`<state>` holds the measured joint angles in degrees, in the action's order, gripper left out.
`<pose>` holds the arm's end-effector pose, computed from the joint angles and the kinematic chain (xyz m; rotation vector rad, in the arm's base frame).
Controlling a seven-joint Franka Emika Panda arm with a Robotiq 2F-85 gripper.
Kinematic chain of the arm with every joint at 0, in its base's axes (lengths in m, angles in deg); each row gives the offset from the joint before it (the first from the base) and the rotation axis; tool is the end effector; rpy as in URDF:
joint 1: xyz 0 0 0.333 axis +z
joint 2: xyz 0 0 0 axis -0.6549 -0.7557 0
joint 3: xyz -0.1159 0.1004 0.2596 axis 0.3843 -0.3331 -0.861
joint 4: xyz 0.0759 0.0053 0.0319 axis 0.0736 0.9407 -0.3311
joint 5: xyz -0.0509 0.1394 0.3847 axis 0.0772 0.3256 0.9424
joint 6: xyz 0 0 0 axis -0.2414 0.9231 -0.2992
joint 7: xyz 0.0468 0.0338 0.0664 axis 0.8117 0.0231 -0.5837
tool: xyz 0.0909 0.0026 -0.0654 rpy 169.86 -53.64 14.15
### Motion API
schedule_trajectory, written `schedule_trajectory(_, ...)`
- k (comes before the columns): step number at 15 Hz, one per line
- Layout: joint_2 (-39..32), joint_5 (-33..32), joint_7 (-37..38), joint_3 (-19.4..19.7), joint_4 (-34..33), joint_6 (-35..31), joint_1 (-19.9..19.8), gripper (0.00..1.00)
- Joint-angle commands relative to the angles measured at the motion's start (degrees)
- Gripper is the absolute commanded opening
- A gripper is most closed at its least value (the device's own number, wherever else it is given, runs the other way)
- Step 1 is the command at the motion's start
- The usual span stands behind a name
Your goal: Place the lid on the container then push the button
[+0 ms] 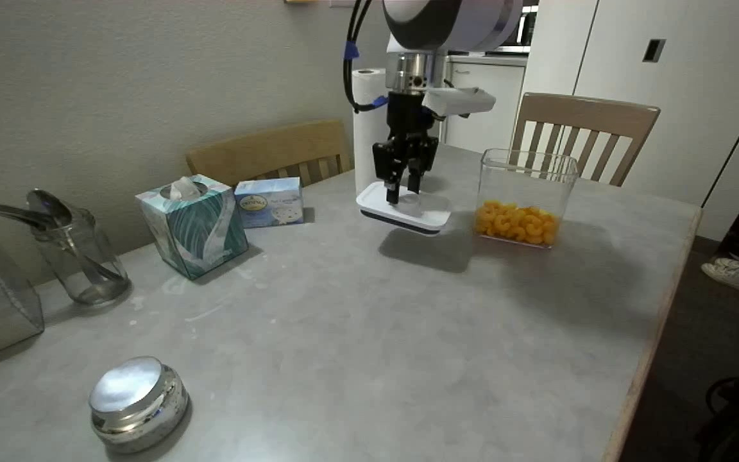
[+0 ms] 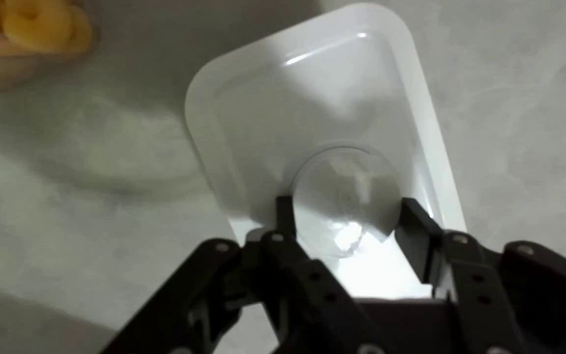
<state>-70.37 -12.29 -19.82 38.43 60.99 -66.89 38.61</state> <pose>0.7147 -0.0014 0.2179 -3.0356 -0.0339 -0.0167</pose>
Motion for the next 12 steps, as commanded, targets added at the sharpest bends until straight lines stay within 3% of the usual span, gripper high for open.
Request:
schedule_trajectory(1,4.0,-0.8,-5.4,-0.5,0.3,2.3,-2.0,0.29)
schedule_trajectory(6,7.6,1.1,-15.5,-2.2,1.0,3.4,-5.0,0.29)
schedule_trajectory(12,11.6,1.3,-23.5,-2.5,1.5,9.3,-6.5,0.29)
